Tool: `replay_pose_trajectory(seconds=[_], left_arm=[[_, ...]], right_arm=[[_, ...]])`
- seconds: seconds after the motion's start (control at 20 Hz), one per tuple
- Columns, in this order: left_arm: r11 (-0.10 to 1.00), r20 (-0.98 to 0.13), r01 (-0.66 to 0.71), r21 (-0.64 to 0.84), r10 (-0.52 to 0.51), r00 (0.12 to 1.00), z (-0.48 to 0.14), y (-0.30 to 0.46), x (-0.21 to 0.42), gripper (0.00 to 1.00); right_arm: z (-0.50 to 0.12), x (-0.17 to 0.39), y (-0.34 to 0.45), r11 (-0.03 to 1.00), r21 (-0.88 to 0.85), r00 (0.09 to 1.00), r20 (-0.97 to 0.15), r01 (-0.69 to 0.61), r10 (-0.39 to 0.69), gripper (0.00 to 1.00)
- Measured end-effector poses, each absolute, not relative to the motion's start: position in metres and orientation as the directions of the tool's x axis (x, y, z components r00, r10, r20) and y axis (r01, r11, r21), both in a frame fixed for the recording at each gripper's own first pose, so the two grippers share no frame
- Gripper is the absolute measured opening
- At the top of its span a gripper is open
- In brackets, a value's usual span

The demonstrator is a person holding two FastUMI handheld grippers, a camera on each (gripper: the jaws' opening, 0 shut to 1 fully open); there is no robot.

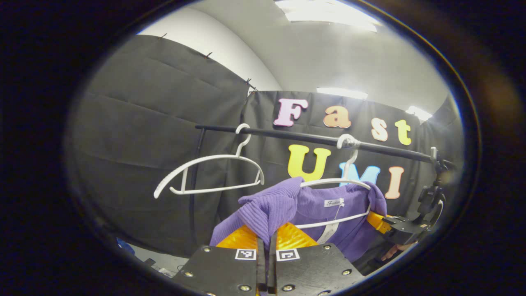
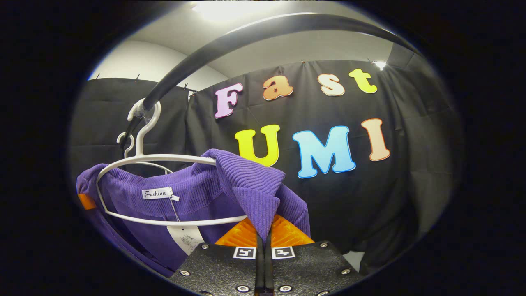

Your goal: Grasp the clothes on the hanger with both hands and then place them into the laundry hamper below.

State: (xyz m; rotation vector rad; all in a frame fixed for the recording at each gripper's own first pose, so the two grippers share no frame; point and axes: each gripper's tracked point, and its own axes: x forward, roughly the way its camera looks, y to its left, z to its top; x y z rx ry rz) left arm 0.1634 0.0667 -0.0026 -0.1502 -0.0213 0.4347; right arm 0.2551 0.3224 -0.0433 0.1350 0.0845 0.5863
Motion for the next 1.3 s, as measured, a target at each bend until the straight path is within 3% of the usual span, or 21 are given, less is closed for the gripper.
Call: replay_pose_trajectory(seconds=[0.45,0.55,0.6,0.75,1.05,1.3], left_arm=[[0.926,0.021,-0.322,-0.198,0.333,0.943,0.041,0.106,0.151,0.0],[0.923,0.022,-0.31,-0.227,0.323,0.946,0.044,0.118,0.151,0.08],[0.92,0.024,-0.314,-0.236,0.329,0.944,0.047,0.127,0.15,0.03],[0.914,0.04,-0.329,-0.237,0.348,0.937,0.06,0.151,0.143,0.02],[0.907,0.032,-0.351,-0.232,0.368,0.929,0.049,0.199,0.129,0.02],[0.911,0.011,-0.314,-0.267,0.328,0.945,0.026,0.218,0.125,0.0]], right_arm=[[-0.021,0.226,0.301,0.887,0.113,0.892,-0.008,-0.448,0.452,0.0],[-0.015,0.22,0.301,0.893,0.105,0.898,0.002,-0.438,0.44,0.0],[-0.012,0.217,0.301,0.895,0.102,0.9,0.01,-0.435,0.436,0.0],[-0.004,0.206,0.303,0.898,0.083,0.902,0.034,-0.432,0.431,0.0],[0.012,0.178,0.32,0.896,0.058,0.897,0.055,-0.441,0.438,0.0],[0.027,0.162,0.328,0.908,0.018,0.907,0.071,-0.418,0.416,0.0]])
